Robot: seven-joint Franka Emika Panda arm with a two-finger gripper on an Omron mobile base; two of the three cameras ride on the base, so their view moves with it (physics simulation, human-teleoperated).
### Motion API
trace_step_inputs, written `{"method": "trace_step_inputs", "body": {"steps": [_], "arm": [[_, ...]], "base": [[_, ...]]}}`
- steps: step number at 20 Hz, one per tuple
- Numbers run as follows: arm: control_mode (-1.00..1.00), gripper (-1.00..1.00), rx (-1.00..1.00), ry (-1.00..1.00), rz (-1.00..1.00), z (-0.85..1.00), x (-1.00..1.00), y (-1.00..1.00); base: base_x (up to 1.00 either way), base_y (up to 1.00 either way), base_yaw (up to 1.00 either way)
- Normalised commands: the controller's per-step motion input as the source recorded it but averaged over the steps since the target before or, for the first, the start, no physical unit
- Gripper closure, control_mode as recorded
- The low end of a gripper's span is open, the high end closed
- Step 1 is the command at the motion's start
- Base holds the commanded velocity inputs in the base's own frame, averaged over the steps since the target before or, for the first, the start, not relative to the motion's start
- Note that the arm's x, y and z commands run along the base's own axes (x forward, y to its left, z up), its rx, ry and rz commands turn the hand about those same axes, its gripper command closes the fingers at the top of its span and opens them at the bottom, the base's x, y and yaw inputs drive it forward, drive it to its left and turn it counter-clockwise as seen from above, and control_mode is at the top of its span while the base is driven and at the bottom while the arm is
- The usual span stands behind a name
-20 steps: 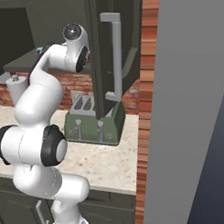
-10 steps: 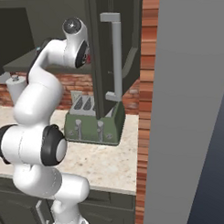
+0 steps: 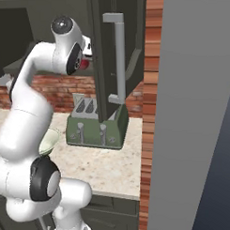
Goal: Open the cabinet. Pick the apple and apple from the cabinet and place them into the bowl. Then close the cabinet.
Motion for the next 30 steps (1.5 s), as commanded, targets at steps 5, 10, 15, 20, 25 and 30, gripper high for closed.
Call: {"method": "trace_step_inputs", "body": {"steps": [5,10,15,20,25,30], "arm": [[-1.0,1.0,0.0,-0.02,0.09,-0.22,-1.0,0.54],[-1.0,1.0,-0.06,0.05,0.2,-0.41,-1.0,0.99],[-1.0,1.0,-0.07,0.15,0.18,-0.56,-1.0,0.99],[-1.0,1.0,-0.05,0.17,0.17,-0.78,-0.45,0.78],[-1.0,1.0,-0.09,0.09,0.04,-0.63,0.14,0.33],[-1.0,1.0,-0.03,0.0,0.0,-0.31,0.36,0.0]], "base": [[0.0,0.0,0.0],[0.0,0.0,0.0],[0.0,0.0,0.0],[0.0,0.0,0.0],[0.0,0.0,0.0],[0.0,0.0,0.0]]}}
